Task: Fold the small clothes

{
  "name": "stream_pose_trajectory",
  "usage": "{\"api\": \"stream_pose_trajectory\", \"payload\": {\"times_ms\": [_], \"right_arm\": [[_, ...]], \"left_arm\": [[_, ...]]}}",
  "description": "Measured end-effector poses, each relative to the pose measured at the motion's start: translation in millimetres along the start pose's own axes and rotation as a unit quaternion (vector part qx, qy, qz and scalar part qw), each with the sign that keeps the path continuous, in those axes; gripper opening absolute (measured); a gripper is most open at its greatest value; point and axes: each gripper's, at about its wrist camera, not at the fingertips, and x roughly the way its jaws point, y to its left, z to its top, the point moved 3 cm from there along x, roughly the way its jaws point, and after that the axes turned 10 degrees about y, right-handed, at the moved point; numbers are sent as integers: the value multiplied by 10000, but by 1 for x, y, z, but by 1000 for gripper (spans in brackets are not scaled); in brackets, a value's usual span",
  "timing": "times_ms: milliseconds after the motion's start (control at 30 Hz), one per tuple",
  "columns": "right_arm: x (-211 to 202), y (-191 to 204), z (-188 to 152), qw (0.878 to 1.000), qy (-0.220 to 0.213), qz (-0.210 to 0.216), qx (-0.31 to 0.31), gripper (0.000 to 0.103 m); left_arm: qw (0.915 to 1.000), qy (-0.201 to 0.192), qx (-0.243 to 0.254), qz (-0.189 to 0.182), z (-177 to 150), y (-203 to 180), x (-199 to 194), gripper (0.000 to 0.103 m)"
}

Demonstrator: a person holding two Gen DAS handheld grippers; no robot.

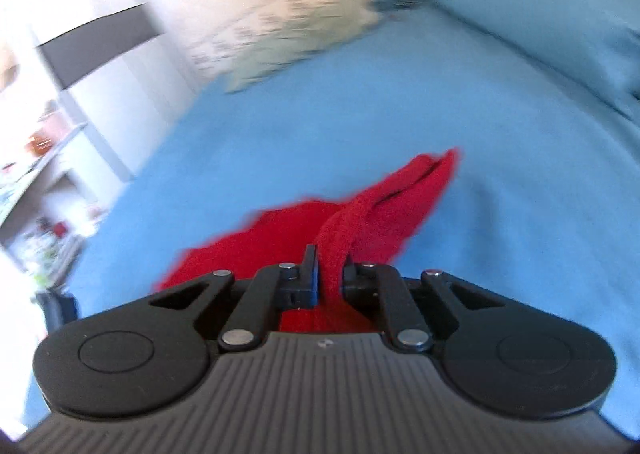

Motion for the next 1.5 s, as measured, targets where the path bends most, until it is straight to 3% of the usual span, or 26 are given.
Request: {"api": "stream_pose_trajectory", "payload": {"times_ms": [100,167,300,367,433,467,533,667,767,867,1033,1133,1200,1233,1267,1367,1500], "right_arm": [[38,85,-1,9930,570,352,-974,23],[78,136,-21,9796,1071,576,-1599,22],[158,180,-72,9588,1886,596,-2037,22],[178,182,-90,9568,2044,583,-1985,22],[180,181,-92,9595,1945,643,-1934,27],[176,181,-90,9602,1893,766,-1904,32],[160,182,-83,9621,1763,933,-1858,73],[95,173,-60,9710,836,911,-2044,84],[48,143,-64,9770,88,226,-2118,99],[26,105,-98,9766,-81,-380,-2115,100],[34,59,-150,9835,240,-712,-1644,100],[47,54,-169,9856,353,-728,-1486,100],[54,53,-175,9860,353,-762,-1441,100],[54,51,-178,9861,347,-766,-1435,100],[56,50,-178,9858,325,-805,-1439,100],[63,48,-179,9842,241,-898,-1508,100],[69,46,-183,9827,141,-1044,-1521,98]], "left_arm": [[9997,-54,10,247,-24,41,-20,103],[9990,-148,-203,360,-49,71,-26,103],[9960,-175,-759,437,-99,110,-19,103],[9949,-43,-1007,28,-103,118,-15,102],[9945,-134,-1021,-205,-97,117,-19,103],[9948,-178,-988,-150,-94,116,-21,103],[9965,-224,-794,-118,-91,107,-23,103],[9977,-434,-399,-327,-93,90,-31,103],[9971,-534,-348,-407,-93,87,-32,102],[9946,-722,-551,-510,-93,92,-36,102],[9881,-846,-867,-943,-79,100,-30,96],[9922,-713,-776,-671,-70,100,-15,87],[9968,-349,-692,-203,-78,108,2,84],[9970,-180,-732,-146,-86,115,7,84],[9956,-231,-845,-328,-94,122,6,84],[9970,-223,-714,-214,-97,125,-2,85],[9928,-240,-1121,-338,-99,131,-12,84]]}}
